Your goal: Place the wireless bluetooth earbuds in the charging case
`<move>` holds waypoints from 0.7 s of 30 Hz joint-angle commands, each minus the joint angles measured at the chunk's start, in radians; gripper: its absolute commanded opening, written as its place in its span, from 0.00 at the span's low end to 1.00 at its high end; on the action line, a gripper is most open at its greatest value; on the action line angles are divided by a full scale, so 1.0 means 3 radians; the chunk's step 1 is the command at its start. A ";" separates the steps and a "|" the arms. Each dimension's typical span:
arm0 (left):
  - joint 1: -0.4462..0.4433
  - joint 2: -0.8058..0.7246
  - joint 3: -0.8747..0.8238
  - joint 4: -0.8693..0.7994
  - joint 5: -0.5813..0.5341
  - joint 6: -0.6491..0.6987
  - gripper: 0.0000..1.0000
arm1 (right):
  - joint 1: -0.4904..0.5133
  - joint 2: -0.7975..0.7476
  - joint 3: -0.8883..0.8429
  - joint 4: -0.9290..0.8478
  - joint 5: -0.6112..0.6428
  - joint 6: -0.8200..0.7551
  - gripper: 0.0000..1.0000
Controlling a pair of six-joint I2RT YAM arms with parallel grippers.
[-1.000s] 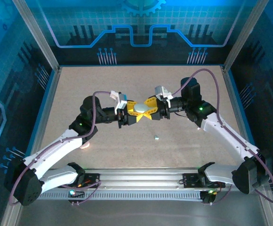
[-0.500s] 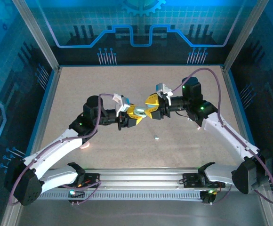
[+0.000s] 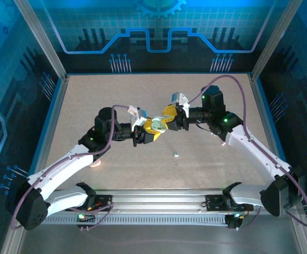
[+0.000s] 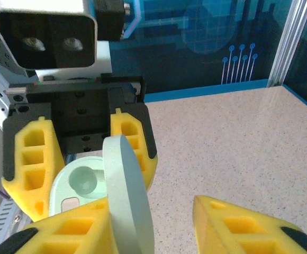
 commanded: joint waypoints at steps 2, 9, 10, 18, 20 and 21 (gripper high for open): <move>-0.0040 0.0029 0.0072 0.0178 0.0172 -0.0038 0.32 | 0.0049 0.0081 0.0140 -0.0212 0.0057 -0.0219 0.35; -0.0046 0.0030 0.0068 0.0056 0.0092 0.0023 0.34 | 0.0066 0.0025 0.0179 -0.0202 -0.0037 -0.0194 0.20; -0.0044 0.0032 0.0061 0.0058 0.0086 0.0022 0.34 | 0.0073 0.0010 0.0174 -0.0192 -0.0032 -0.0184 0.19; -0.0047 0.0054 0.0033 0.0132 -0.0057 -0.0122 0.47 | 0.0123 -0.0077 0.0130 -0.0115 0.0070 -0.0161 0.13; -0.0048 0.0066 0.0040 0.0154 -0.0063 -0.0157 0.49 | 0.0139 -0.0087 0.0119 -0.0104 0.0101 -0.0166 0.13; -0.0044 0.0074 0.0045 0.0151 -0.0059 -0.0167 0.49 | 0.0145 -0.0087 0.0117 -0.0104 0.0111 -0.0166 0.13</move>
